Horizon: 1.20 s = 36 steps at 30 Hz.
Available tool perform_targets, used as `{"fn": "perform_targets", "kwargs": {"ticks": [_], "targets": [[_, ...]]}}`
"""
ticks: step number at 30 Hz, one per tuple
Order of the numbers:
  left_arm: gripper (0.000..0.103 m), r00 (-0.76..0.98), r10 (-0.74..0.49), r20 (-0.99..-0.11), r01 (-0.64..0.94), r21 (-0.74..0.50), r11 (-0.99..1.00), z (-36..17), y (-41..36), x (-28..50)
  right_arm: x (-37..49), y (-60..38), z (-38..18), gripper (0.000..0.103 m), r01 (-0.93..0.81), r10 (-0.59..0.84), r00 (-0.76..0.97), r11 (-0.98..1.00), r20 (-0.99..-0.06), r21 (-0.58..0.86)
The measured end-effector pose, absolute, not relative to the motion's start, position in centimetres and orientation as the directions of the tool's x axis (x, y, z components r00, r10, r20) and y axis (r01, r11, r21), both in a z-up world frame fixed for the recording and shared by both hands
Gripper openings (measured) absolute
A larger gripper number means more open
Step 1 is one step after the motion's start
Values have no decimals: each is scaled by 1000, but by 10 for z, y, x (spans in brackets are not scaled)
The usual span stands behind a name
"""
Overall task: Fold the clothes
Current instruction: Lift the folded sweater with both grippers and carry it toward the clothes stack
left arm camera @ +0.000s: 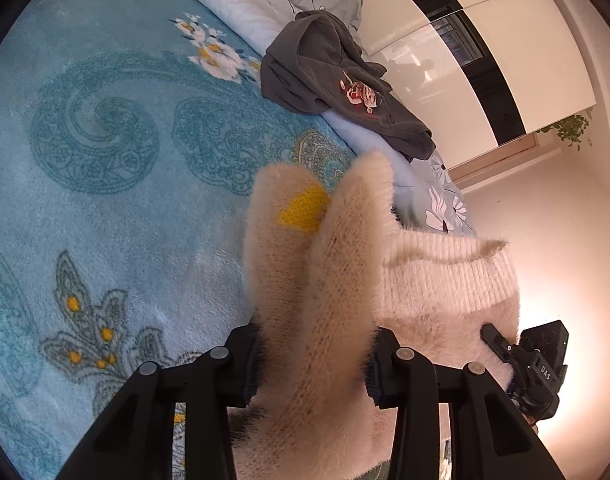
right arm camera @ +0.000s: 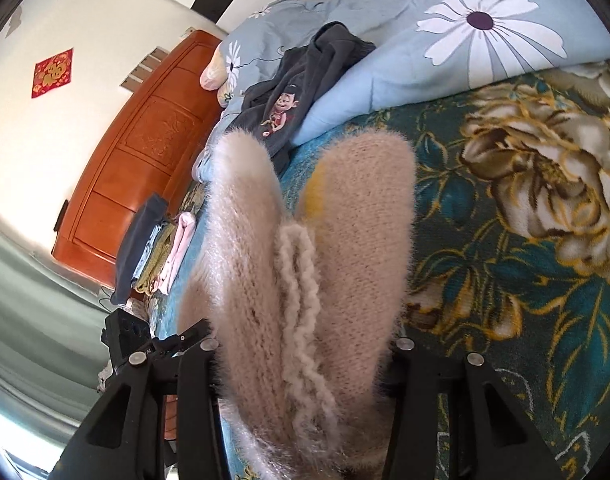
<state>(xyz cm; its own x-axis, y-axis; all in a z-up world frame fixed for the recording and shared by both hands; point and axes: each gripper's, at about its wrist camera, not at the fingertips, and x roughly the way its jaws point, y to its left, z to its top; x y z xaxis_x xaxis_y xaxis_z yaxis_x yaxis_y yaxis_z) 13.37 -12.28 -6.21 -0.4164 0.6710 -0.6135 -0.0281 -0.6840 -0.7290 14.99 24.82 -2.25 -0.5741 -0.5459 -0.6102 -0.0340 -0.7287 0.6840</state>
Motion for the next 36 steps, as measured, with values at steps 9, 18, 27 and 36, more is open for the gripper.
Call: {"fn": "perform_targets", "kwargs": {"ticks": [9, 18, 27, 36], "targets": [[41, -494, 648, -580, 6, -747, -665, -43, -183, 127, 117, 199, 3, 46, 78, -606, -536, -729, -588, 680], [41, -579, 584, -569, 63, -745, -664, -32, -273, 111, 50, 119, 19, 45, 199, -683, -458, -703, -570, 682], [40, -661, 499, -560, 97, -724, -683, -15, -358, 98, -13, 32, 22, 45, 289, -753, -381, -649, -537, 704], [39, -756, 388, -527, 84, -667, -741, 54, -443, 71, -81, -62, 43, 45, 398, -838, -275, -546, -472, 737]]}}
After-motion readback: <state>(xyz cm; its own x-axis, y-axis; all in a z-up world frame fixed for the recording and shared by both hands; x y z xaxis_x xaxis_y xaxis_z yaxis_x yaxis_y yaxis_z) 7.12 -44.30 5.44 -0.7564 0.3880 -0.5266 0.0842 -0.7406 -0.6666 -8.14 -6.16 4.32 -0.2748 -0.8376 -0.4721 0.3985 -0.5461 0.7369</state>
